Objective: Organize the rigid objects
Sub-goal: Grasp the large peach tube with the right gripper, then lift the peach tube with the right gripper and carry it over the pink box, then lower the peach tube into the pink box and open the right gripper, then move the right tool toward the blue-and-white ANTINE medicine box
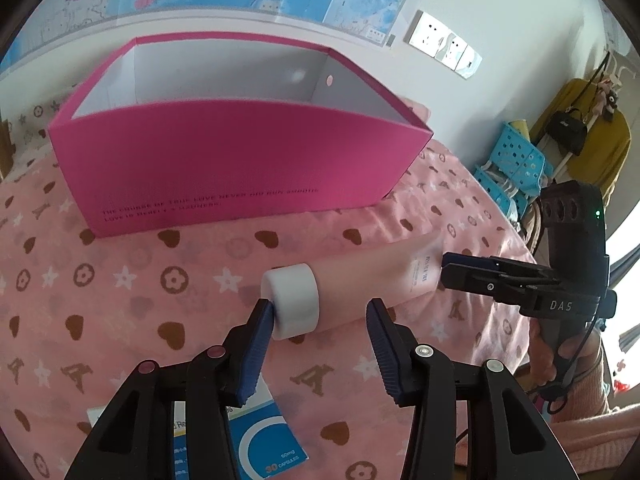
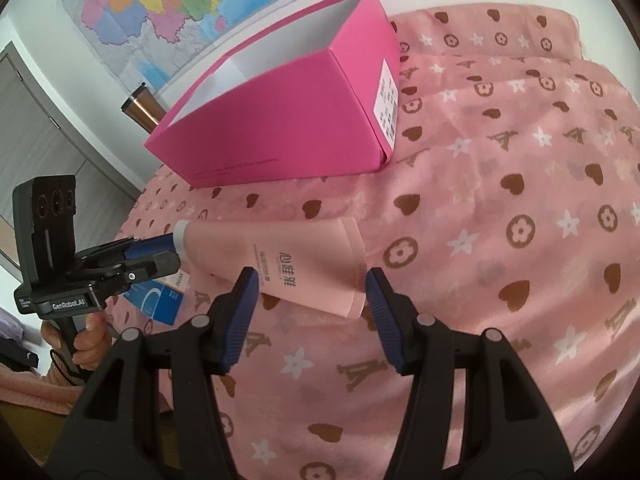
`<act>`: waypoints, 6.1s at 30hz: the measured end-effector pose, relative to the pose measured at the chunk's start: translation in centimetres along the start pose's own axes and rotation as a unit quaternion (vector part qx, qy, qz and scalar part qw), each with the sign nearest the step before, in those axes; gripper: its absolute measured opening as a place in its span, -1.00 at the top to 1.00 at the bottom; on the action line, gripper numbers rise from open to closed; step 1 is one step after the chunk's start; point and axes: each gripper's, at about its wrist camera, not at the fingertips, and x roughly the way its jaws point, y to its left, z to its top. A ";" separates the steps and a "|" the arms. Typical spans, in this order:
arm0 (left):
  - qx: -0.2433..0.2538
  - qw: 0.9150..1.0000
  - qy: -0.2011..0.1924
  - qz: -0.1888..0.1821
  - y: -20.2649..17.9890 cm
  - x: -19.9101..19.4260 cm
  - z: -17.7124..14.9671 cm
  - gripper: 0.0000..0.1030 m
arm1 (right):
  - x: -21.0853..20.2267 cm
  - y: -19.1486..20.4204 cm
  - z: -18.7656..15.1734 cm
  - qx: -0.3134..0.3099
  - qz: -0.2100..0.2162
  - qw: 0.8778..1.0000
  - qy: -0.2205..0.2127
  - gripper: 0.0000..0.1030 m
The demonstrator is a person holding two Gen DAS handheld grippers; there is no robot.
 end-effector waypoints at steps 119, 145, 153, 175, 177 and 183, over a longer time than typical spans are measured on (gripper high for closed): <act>0.016 0.997 -0.061 0.036 1.5 0.4 11.5 0.07 | -2.2 2.5 12.6 -0.069 -0.029 0.993 -0.089 -0.13; 0.005 0.998 -0.037 0.047 2.6 2.9 12.4 0.06 | 0.4 2.4 14.4 -0.058 -0.050 0.994 -0.076 -0.14; 0.025 0.996 -0.059 0.056 1.9 1.8 11.4 0.01 | 0.1 2.0 13.8 -0.052 -0.050 0.994 -0.078 -0.14; 0.062 0.987 -0.109 0.102 -1.0 -2.6 6.7 -0.30 | -2.2 5.0 9.7 -0.087 -0.013 0.992 -0.090 -0.14; 0.061 0.986 -0.110 0.108 -1.0 -3.0 6.0 -0.32 | -2.3 5.4 9.1 -0.092 -0.008 0.992 -0.089 -0.14; 0.046 0.985 -0.111 0.120 0.8 -4.8 3.0 -0.44 | -1.6 7.0 6.8 -0.118 0.017 0.991 -0.066 -0.14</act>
